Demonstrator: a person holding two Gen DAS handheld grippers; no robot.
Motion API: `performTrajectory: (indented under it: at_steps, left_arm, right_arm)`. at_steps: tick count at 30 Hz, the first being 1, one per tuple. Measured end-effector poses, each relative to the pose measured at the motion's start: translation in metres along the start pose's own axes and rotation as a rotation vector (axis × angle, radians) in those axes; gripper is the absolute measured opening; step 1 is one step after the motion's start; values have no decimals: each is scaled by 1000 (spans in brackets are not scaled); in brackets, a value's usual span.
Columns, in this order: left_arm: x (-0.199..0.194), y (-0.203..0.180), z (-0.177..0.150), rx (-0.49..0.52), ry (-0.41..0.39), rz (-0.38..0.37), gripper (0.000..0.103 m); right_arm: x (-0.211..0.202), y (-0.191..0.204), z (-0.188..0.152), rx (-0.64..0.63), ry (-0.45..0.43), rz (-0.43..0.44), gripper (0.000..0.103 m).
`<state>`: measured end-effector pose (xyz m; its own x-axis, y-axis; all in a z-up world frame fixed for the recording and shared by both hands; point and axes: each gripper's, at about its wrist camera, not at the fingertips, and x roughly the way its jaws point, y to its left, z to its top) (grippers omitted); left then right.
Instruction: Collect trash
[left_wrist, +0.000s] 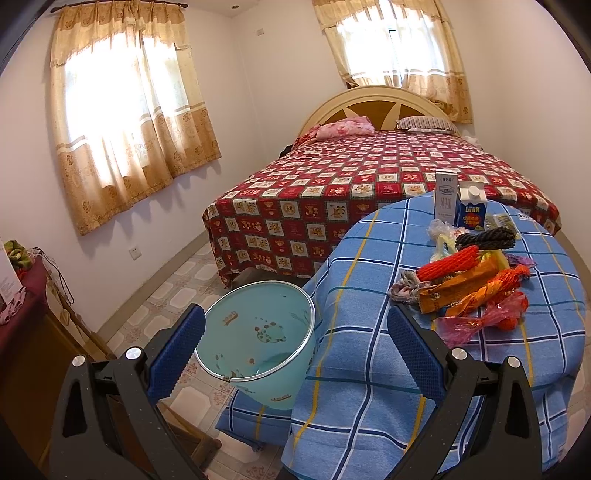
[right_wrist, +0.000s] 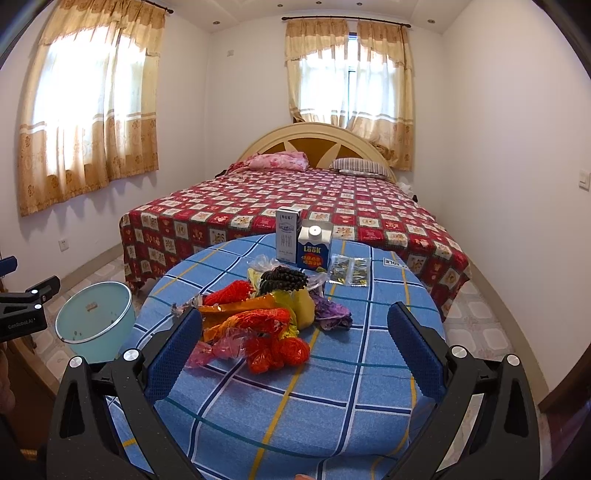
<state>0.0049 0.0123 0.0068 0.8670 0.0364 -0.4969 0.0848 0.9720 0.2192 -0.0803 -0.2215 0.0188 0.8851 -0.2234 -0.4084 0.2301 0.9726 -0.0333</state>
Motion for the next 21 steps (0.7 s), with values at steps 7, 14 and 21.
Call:
performTrajectory:
  at_steps: [7,14,21]
  left_arm:
    - [1,3,-1,1,2,4,97]
    - [1,2,-2,2,3,5,97]
    - [1,2,-2,4,5,6,97]
  right_arm:
    - [2,0,-1,1,2,1,98]
    - [2,-1,-1,1,4,1,98]
    - [4,-2,-3,3,8,1,98]
